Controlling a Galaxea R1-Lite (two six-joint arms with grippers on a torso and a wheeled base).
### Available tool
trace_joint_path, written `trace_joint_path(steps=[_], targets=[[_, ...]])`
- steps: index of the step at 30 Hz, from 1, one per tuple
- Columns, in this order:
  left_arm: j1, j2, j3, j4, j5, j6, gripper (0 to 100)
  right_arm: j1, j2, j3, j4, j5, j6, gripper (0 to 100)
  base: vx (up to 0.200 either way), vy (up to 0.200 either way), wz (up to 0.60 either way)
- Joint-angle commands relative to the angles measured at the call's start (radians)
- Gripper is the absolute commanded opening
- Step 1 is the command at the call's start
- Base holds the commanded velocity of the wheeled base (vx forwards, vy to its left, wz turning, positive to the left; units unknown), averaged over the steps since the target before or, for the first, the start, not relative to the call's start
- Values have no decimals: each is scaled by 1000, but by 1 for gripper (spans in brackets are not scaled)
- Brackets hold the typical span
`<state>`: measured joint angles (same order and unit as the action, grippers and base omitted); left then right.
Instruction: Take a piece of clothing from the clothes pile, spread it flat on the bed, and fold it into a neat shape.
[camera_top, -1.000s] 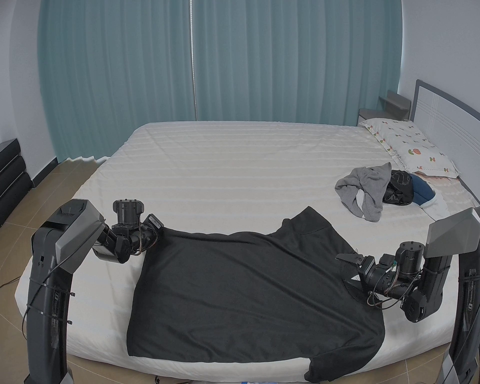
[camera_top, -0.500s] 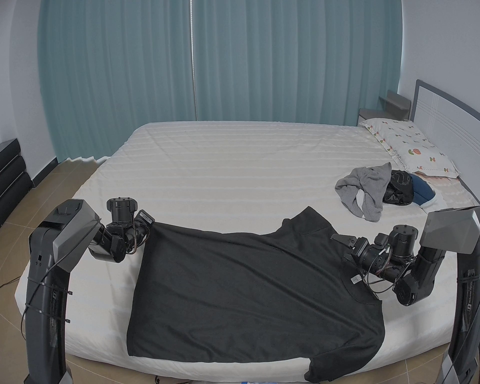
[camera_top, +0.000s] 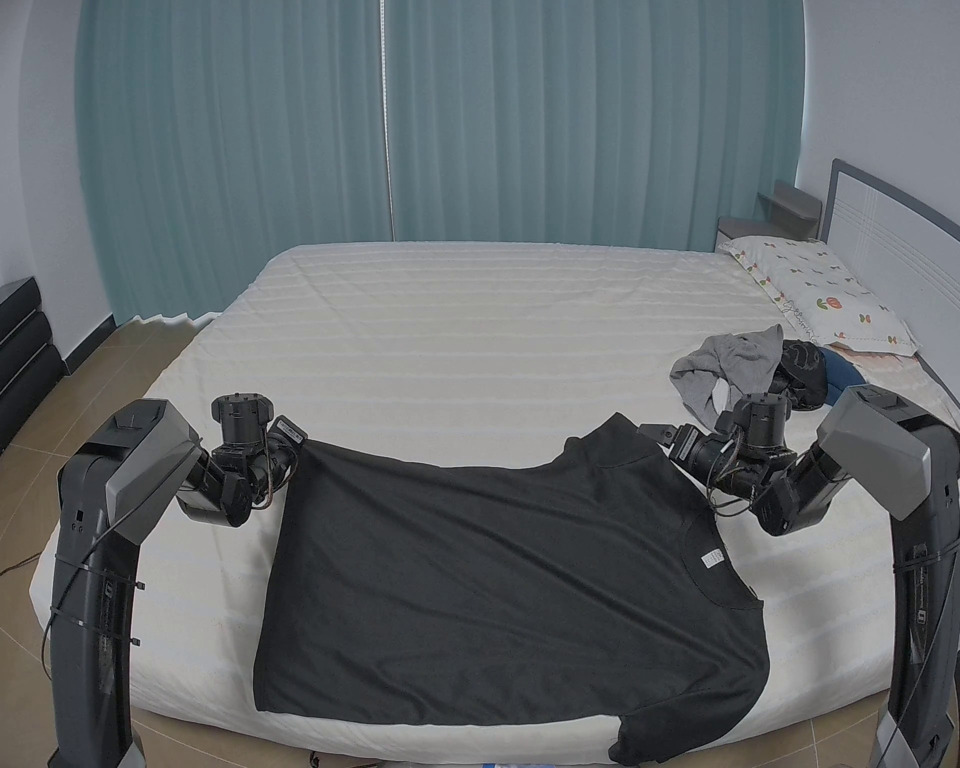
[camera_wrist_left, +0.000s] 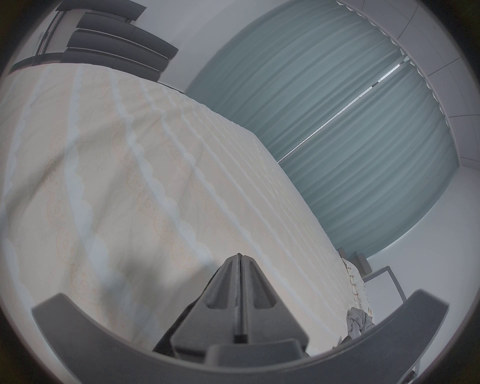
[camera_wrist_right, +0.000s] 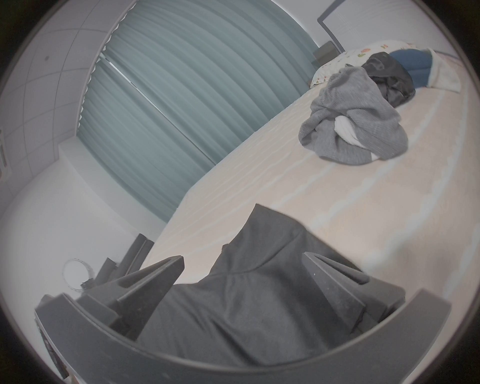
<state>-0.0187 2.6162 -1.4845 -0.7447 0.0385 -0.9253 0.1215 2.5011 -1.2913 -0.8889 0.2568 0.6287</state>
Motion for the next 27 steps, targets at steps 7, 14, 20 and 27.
trace_joint_path(steps=[7, 14, 20, 27], targets=[[0, 4, 15, -4, 3, -1, 0, 4, 225, -355, 211, -62, -55, 100, 0, 0, 0], [0, 7, 15, 1, 3, -3, 0, -11, 251, -433, 254, -74, -58, 100, 0, 0, 0], [2, 5, 15, 2, 1, -10, 0, -19, 274, -496, 271, -76, -57, 100, 0, 0, 0], [2, 5, 15, 4, 0, -17, 0, -17, 291, -516, 281, -76, -58, 100, 0, 0, 0]])
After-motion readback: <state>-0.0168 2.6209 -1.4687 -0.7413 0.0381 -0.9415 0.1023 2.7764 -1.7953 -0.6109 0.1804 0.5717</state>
